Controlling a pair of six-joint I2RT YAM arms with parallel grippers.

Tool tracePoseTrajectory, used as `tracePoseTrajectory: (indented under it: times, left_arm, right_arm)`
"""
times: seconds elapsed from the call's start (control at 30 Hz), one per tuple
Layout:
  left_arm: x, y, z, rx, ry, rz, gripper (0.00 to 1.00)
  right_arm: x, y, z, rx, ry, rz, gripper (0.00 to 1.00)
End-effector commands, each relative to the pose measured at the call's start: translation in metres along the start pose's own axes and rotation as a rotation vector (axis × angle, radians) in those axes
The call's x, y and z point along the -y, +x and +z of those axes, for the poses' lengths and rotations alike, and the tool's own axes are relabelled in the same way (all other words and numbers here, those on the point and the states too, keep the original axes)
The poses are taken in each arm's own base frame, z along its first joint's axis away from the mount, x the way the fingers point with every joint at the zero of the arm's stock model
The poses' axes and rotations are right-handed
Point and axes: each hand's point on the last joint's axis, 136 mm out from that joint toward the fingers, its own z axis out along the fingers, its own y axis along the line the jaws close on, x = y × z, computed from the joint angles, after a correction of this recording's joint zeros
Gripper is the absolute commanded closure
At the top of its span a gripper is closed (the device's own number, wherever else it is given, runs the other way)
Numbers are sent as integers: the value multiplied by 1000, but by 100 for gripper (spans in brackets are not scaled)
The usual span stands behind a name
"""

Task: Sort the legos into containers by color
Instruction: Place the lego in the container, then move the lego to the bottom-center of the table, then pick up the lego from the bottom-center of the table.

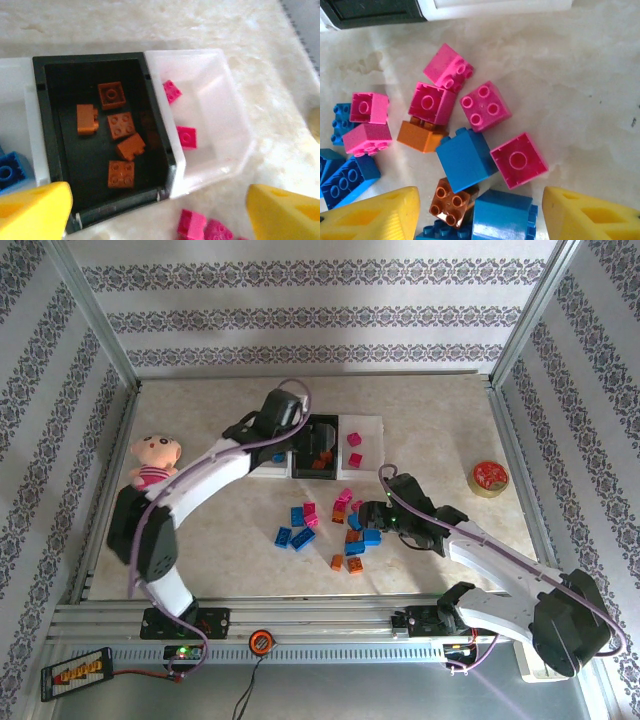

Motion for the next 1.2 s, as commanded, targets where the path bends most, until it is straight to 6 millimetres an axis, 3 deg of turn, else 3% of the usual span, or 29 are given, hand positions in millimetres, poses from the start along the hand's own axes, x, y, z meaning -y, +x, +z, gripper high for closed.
tracePoseTrajectory:
  times: [0.0,0.23,0.43,0.77,0.97,1.17]
  left_arm:
    - [8,17,-17,49,95,-62,0]
    - [-25,88,-45,30,72,-116,0]
    - [-47,121,-64,6,17,-118,0]
    - [-60,137,-78,31,-9,-147,0]
    - [-66,144,-77,18,-27,-157,0]
    - [-71,144,-81,27,-53,-149,0]
  right_arm:
    - [11,25,7,-86,37,28,34]
    - [8,37,27,-147,88,1,33]
    - [18,46,33,-183,173,-10,38]
    - [43,39,15,-111,257,40,48]
    - [36,40,24,-152,224,36,44]
    - [41,45,31,-175,242,30,47]
